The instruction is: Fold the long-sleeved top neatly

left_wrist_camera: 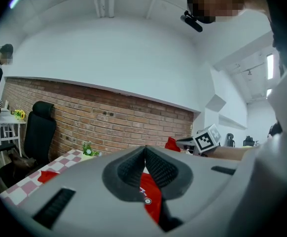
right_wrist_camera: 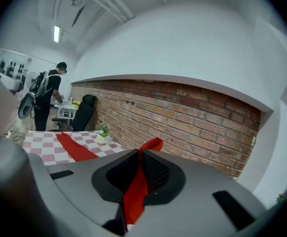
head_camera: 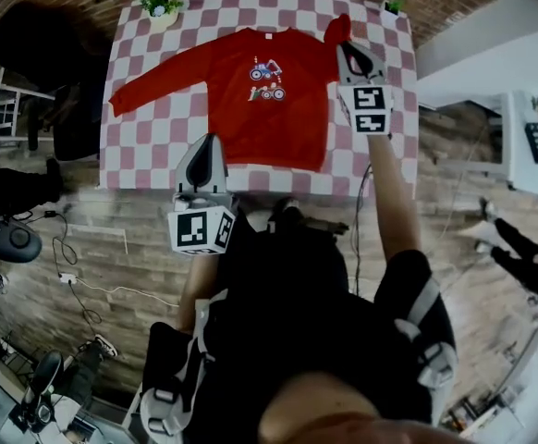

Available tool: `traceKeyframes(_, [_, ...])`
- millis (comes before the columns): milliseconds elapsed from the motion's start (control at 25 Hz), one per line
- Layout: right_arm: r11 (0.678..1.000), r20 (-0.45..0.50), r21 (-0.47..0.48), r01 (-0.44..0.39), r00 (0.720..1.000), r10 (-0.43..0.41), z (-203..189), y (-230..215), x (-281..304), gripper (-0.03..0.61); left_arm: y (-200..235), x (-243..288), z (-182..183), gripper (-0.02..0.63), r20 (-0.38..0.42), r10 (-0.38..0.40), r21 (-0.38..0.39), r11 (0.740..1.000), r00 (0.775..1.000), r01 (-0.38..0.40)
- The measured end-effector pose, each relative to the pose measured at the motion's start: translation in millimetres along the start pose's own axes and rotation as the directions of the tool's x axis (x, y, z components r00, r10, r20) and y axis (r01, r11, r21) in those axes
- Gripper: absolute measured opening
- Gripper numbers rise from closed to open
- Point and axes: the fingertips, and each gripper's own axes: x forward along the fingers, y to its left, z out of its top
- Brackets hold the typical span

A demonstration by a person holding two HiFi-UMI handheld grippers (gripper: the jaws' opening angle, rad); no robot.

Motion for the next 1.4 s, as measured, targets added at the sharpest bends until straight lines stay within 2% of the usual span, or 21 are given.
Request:
traceKeyframes(320, [0.989, -0.094, -0.12, -0.082, 0.993, 0.071, -16.3, 127.6, 41.6, 0.028, 86.6, -5.9, 0.6, 0.008, -0.027, -0.021, -0.021, 1.0, 0.999, 0.02])
traceKeyframes(680, [0.961, -0.219, -0.195, -0.196, 0.964, 0.152, -80.7, 275.3, 76.6, 0.028, 168.9, -21.9, -9.1, 0.008, -0.06, -0.015, -0.04, 0.999, 0.998, 0.012])
traceKeyframes(920, [0.937, -0.317, -0.24, -0.254, 0.933, 0.171, -144.9, 342.8, 83.1, 0.028, 200.1, -28.3, -23.0, 0.008, -0.086, -0.021, -0.059, 0.998, 0.996, 0.016])
traceKeyframes(1160, [0.893, -0.418, -0.286, -0.346, 0.884, 0.208, -196.4, 400.5, 71.1, 0.028, 222.0, -30.6, -33.8, 0.008, -0.107, -0.026, -0.083, 0.996, 0.994, 0.017])
traceKeyframes(1400, [0.881, -0.485, -0.275, -0.386, 0.846, 0.22, -221.5, 429.2, 65.5, 0.028, 236.4, -30.0, -41.1, 0.008, -0.112, -0.04, -0.086, 0.996, 0.993, 0.031])
